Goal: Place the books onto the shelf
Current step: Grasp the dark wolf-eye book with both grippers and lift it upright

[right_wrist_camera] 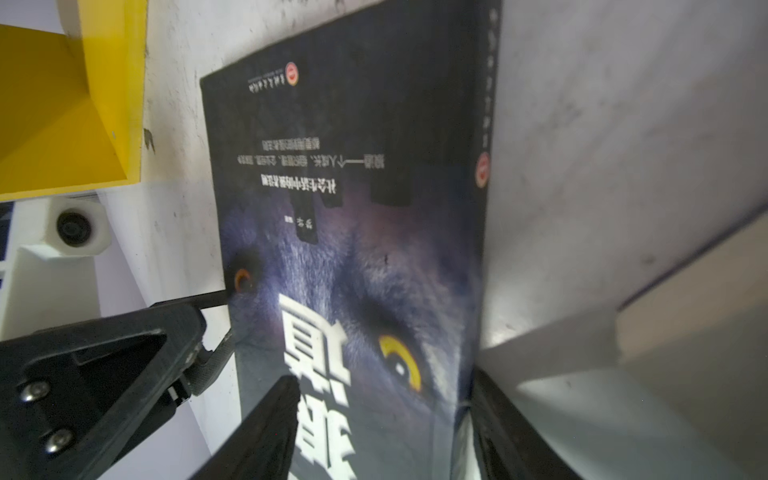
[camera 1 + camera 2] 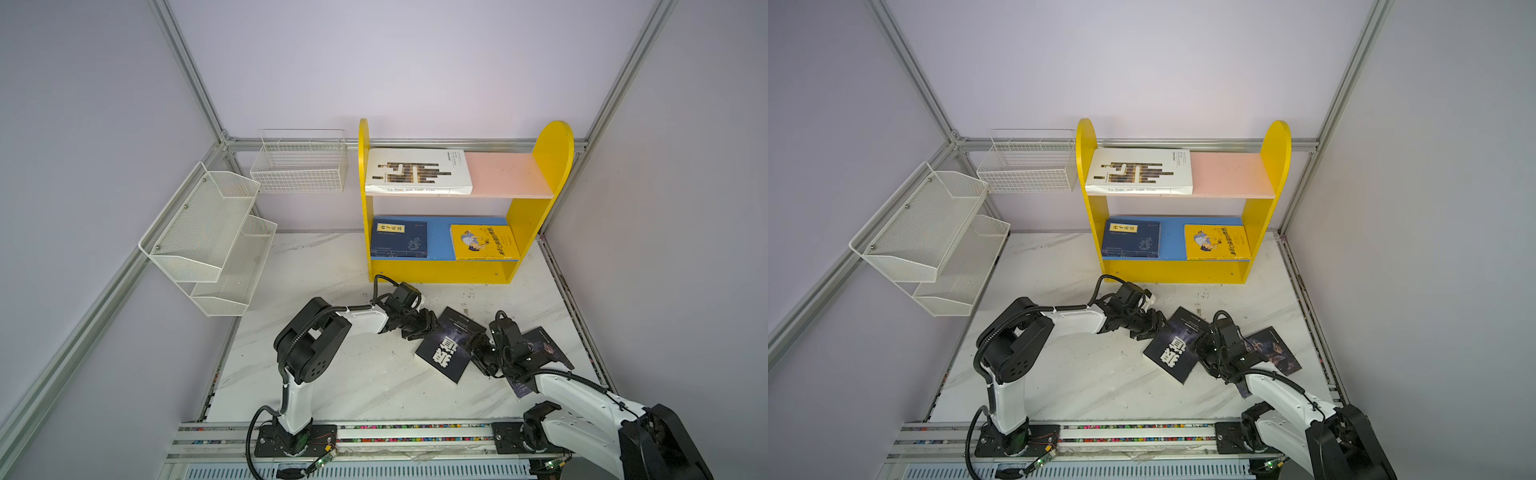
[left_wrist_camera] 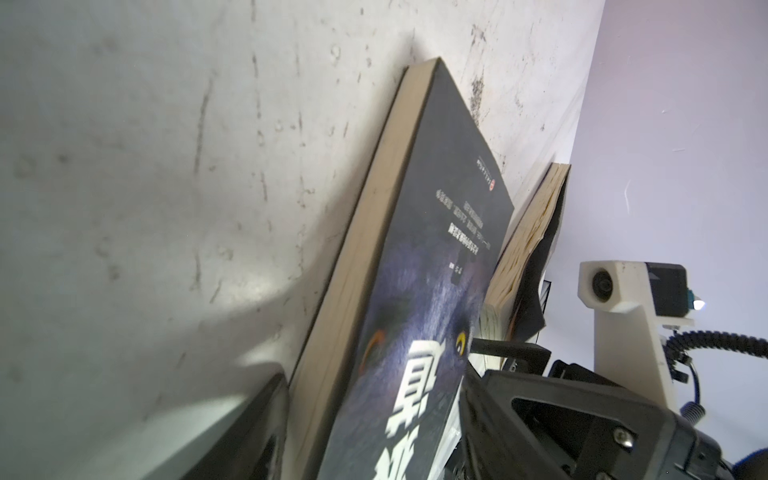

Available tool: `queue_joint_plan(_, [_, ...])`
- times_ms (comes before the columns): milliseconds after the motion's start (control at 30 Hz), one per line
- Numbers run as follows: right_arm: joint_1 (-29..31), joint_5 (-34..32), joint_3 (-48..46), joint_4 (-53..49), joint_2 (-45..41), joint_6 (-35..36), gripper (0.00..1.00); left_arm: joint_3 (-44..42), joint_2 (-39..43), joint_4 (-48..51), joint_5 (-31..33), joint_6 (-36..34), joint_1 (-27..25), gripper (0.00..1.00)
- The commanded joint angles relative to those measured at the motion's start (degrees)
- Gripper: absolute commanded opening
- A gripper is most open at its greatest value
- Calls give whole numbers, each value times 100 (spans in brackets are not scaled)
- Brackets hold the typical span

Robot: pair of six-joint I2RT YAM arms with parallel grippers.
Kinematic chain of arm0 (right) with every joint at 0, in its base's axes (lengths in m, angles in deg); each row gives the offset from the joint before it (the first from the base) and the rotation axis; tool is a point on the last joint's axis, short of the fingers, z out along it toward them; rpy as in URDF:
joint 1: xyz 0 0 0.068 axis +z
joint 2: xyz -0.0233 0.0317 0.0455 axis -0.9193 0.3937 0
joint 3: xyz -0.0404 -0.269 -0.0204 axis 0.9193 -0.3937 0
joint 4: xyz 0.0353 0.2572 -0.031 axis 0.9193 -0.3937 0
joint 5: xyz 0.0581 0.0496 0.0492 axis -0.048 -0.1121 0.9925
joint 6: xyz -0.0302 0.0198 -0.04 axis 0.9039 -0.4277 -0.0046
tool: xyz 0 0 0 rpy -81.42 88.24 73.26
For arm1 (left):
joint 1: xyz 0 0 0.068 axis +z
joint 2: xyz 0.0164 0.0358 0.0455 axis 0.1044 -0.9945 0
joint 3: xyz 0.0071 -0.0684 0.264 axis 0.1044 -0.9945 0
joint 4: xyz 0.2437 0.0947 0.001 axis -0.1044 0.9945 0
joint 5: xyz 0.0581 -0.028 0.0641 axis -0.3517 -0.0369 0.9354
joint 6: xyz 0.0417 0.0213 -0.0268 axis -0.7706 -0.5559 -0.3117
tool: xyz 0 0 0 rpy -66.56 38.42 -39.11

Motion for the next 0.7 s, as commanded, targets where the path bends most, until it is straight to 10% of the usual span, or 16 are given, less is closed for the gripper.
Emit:
queue_joint_plan(0, [52,210,-25,1265,-446,-359,66,-11,-162,-433,-468,140,-95,64])
queue_joint_plan(400, [51,279,-379,2727,-780,-1087,64,-270,-267,-1608,-891,804,-34,64])
queue_joint_plan(667, [52,-365,66,826,-776,-920,37,-495,-146,-1882,-749,992,45,64])
